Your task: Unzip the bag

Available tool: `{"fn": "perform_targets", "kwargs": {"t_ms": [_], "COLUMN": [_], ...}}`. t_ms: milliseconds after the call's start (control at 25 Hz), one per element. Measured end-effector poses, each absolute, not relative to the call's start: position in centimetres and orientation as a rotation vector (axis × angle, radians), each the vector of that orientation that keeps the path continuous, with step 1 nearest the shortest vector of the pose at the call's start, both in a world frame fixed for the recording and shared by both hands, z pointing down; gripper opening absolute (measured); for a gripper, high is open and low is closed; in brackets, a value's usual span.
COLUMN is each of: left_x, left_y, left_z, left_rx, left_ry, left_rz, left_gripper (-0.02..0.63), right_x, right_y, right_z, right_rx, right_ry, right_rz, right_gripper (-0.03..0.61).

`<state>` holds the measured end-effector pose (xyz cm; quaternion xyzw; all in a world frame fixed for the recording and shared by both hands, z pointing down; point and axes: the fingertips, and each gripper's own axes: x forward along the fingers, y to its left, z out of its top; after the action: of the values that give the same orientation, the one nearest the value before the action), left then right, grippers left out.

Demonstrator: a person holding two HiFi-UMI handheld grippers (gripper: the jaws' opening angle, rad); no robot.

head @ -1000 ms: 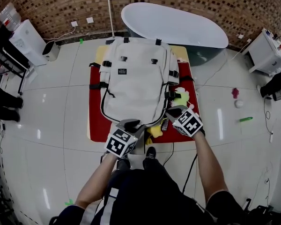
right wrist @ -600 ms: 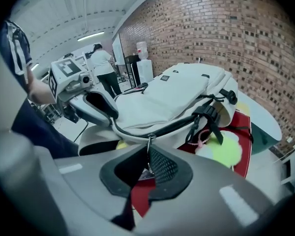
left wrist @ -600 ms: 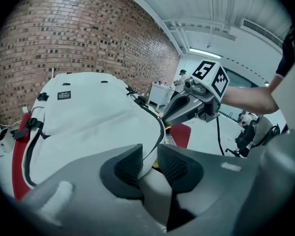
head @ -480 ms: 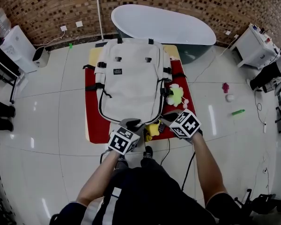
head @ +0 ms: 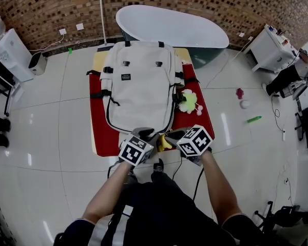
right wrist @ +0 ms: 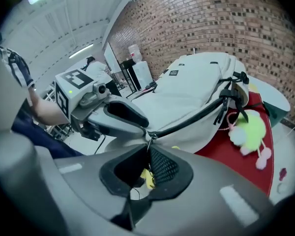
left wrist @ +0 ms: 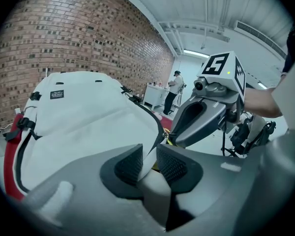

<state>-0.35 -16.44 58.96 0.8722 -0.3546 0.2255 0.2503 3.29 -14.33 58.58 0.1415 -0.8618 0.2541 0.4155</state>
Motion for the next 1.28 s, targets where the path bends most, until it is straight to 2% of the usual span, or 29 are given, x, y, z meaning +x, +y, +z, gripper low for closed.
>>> {"fn": "perform_targets", "kwargs": {"t_ms": [480,600,720,880,920,1000,1280], "left_x": [-0.6,0.5,1.4,2.4,2.4,2.0,3.0], "left_y": [-15.5,-14.5,-14.7,-15.3,-15.5,-15.7,-15.7], "left_z": [57.1,57.1,57.3,57.9,57.9,58.0,58.0], "left_rx": [2.351,2.299,2.226,2.075,2.036,1.958,1.754], "left_ry": [-0.936,-0.965,-1.058,-1.213,-1.254,-1.336,-1.419], "left_rz": [0.460,0.453,0.452,0.411,0.392,0.356,0.197], "left_gripper": [0.077,0.078,0.077,0.088,0.089,0.089,0.108], "right_x": [2.6,2.7,2.9,4.1,4.4,4.9,6.1], "right_y": [-14.4,-14.6,-14.5,-14.4,-14.1,-13.5,-12.5], "right_z": [59.3,58.8,58.3,58.5,58.5,58.7,58.5], "right_rx": [0.422,0.317,0.167,-0.048,-0.119,-0.247,-0.474], "right_ry": [-2.195,-2.269,-2.339,-2.387,-2.391,-2.384,-2.354], "right_rz": [0.550,0.499,0.467,0.418,0.407,0.357,0.212], "right_gripper": [0.037,0.049,0.106,0.077,0.119,0.149,0.149]}}
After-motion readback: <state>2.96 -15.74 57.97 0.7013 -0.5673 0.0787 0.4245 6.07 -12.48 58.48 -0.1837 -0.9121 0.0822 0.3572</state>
